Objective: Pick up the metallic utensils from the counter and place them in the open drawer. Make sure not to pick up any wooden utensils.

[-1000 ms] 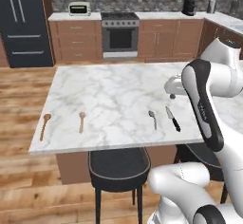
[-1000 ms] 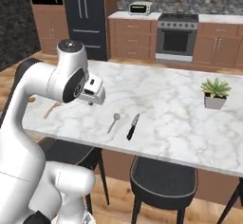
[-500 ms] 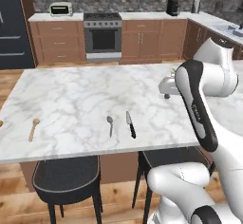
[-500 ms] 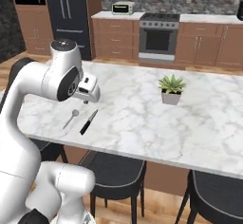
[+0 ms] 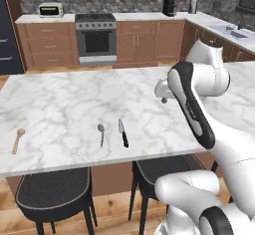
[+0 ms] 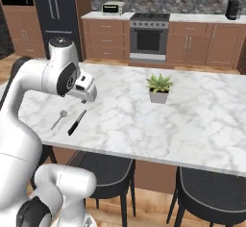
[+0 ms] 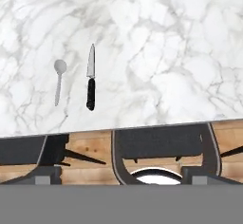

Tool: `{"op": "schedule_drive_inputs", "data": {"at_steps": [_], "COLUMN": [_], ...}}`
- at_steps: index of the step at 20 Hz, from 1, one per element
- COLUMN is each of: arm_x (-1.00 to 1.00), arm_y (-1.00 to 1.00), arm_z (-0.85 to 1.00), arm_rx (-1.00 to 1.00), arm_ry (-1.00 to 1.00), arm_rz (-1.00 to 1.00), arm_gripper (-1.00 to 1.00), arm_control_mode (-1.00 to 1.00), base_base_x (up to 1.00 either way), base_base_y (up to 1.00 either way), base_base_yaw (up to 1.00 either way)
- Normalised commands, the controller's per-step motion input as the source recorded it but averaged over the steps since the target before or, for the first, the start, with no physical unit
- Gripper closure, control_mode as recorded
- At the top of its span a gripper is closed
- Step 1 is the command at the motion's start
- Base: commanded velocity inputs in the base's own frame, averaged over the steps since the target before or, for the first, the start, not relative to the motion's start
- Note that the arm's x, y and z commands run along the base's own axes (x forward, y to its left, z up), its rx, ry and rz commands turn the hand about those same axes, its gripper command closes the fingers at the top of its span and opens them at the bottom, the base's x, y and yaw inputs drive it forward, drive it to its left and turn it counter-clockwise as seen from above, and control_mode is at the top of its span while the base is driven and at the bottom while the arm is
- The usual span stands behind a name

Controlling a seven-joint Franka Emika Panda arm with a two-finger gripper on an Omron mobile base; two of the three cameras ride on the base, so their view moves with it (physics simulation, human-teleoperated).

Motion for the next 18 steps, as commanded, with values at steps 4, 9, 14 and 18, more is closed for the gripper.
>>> {"op": "schedule_drive_inputs", "data": {"at_steps": [4, 9, 14, 18], "arm_x": [0.92, 0.53, 0.4, 0.54], "arm_y": [1.0, 0.6, -0.09, 0.14], "arm_z": [0.0, -0.08, -0.72, -0.97], "arm_rx": [-0.21, -0.14, 0.16, 0.06], "arm_ry": [0.53, 0.41, 0.19, 0.13], "arm_rz": [-0.12, -0.01, 0.02, 0.0], "arm_gripper": [-1.0, -1.0, -1.0, -1.0], "arm_control_mode": [-1.0, -1.0, -1.0, -1.0], "base_base_x": [0.0, 0.0, 0.0, 0.0], "base_base_y": [0.0, 0.0, 0.0, 0.0], "base_base_yaw": [0.0, 0.0, 0.0, 0.0]}}
